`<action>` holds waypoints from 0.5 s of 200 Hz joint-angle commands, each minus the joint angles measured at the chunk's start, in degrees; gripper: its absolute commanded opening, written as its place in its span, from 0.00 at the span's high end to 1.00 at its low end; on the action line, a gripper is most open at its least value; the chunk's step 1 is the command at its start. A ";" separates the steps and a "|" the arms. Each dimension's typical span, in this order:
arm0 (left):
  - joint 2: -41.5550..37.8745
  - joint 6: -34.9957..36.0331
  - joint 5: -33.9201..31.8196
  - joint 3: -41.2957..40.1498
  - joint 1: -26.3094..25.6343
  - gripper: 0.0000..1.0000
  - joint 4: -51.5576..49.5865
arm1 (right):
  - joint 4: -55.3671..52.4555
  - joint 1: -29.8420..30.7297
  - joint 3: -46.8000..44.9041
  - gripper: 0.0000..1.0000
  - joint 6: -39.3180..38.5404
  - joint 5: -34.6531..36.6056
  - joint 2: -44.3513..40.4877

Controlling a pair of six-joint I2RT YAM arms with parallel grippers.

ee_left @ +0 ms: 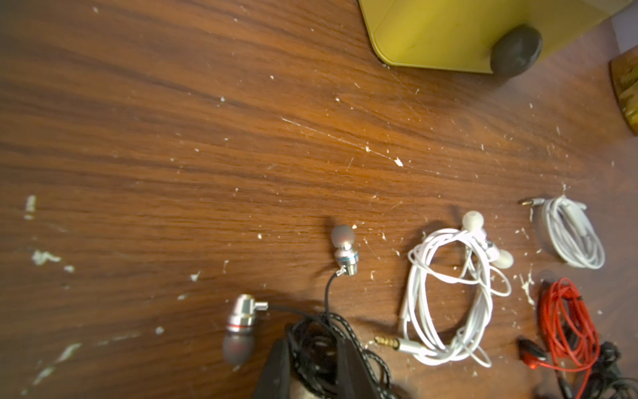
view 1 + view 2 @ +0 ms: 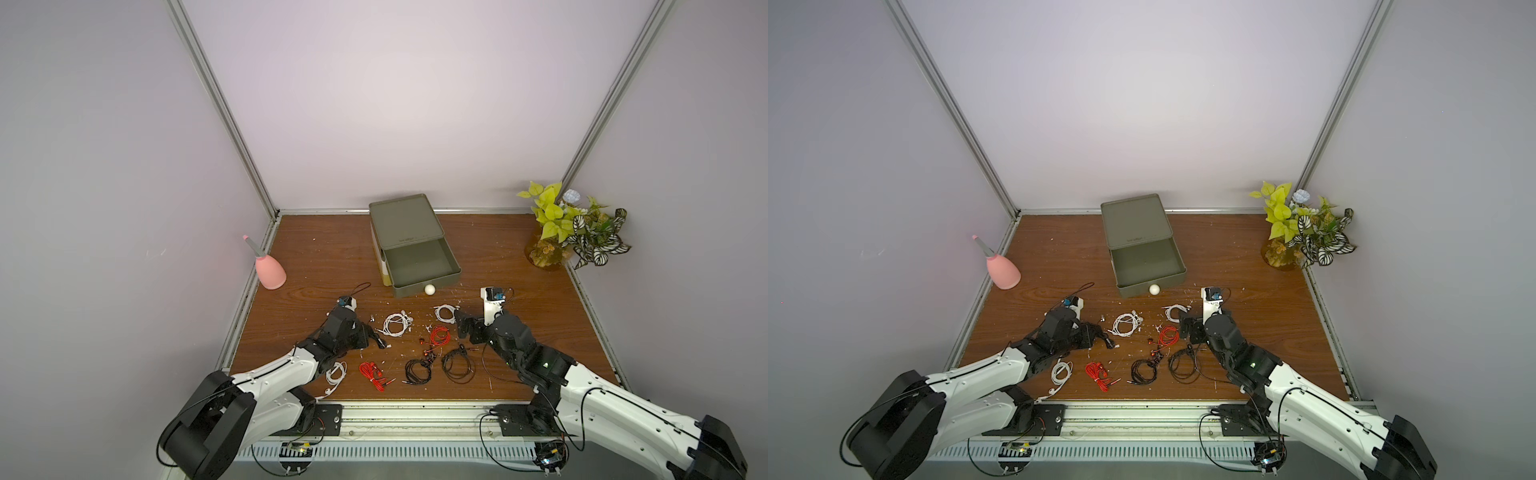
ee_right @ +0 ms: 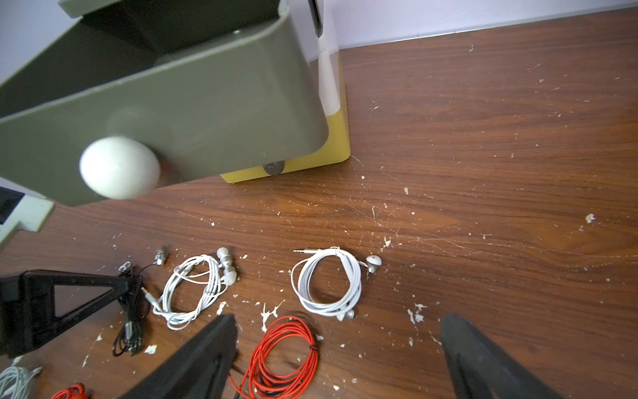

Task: Place the wired earphones into the drawer by color
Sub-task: Pick up the wired earphones from the center of the board.

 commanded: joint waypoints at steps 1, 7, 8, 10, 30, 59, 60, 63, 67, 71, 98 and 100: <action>0.19 -0.03 0.41 -0.91 -0.62 0.87 1.15 | 0.62 0.27 -0.09 0.01 0.05 1.32 -0.72; 0.09 -0.11 0.44 -1.10 -0.62 0.89 1.33 | 0.60 0.26 -0.11 0.01 0.05 1.26 -0.71; 0.11 -0.11 0.43 -1.09 -0.62 0.90 1.31 | 0.60 0.26 -0.11 0.01 0.05 1.29 -0.75; 0.12 -0.16 0.52 -1.10 -0.64 0.90 1.43 | 0.60 0.27 -0.09 0.01 0.05 1.32 -0.78; -0.22 -0.35 0.33 -1.53 -0.64 0.96 1.98 | 0.47 0.27 -0.05 0.01 0.05 1.29 -0.83; -2.17 -0.73 0.27 -1.92 -0.68 1.00 2.32 | 0.42 0.26 -0.04 0.01 0.14 1.40 -1.01; -2.30 -0.73 0.34 -1.94 -0.65 1.00 2.33 | 0.42 0.27 -0.08 0.01 0.14 1.40 -0.99; -2.60 -0.80 0.32 -1.93 -0.62 1.00 2.24 | 0.43 0.27 -0.10 0.01 0.14 1.33 -1.05; -3.11 -0.93 0.25 -1.89 -0.67 1.00 2.21 | 0.43 0.27 -0.07 0.01 0.14 1.41 -1.03; -3.62 -0.95 0.19 -1.95 -0.67 1.00 2.13 | 0.41 0.27 -0.04 0.01 0.14 1.41 -1.00; -7.95 -1.33 -1.26 -1.82 -0.66 1.00 0.78 | 0.48 0.26 -0.04 0.01 0.15 1.37 -1.01; -8.35 -1.32 -1.37 -1.79 -0.67 1.00 0.66 | 0.42 0.27 -0.08 0.01 0.14 1.34 -0.98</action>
